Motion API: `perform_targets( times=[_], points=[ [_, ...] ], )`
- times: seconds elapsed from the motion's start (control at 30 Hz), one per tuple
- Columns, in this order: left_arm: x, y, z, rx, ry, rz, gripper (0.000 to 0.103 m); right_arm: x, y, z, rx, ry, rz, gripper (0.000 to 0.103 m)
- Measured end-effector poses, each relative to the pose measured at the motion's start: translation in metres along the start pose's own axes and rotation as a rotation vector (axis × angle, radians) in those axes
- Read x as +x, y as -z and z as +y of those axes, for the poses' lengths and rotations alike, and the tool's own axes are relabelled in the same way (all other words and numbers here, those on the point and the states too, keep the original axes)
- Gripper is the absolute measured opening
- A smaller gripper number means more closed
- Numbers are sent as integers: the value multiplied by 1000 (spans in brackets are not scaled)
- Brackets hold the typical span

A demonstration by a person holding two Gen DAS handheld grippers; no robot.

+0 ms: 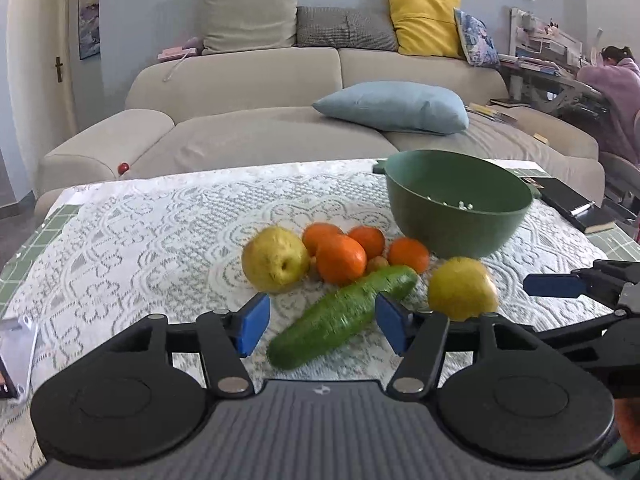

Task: Organize fruits
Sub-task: 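Grasp the yellow pear with the left gripper while the right gripper grasps the large pear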

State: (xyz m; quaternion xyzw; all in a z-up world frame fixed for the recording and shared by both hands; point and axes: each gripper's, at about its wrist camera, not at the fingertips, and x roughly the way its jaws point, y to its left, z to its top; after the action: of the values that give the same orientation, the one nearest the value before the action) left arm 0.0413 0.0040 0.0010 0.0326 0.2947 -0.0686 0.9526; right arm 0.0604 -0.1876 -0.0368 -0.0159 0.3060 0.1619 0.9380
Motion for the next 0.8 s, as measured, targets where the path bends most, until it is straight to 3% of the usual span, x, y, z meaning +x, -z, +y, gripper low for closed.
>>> perform_targets(
  times=[0.17, 0.43, 0.6, 0.8],
  points=[
    [17, -9, 1, 41, -31, 16, 71, 21, -7, -3, -19, 7, 11, 78],
    [43, -12, 18, 28, -58, 30, 67, 41, -8, -4, -33, 11, 48, 74],
    [54, -13, 25, 30, -36, 7, 68, 48, -7, -10, -14, 11, 67, 68],
    [70, -17, 35, 52, 6, 37, 70, 59, -6, -15, 14, 1, 99, 65]
  ],
)
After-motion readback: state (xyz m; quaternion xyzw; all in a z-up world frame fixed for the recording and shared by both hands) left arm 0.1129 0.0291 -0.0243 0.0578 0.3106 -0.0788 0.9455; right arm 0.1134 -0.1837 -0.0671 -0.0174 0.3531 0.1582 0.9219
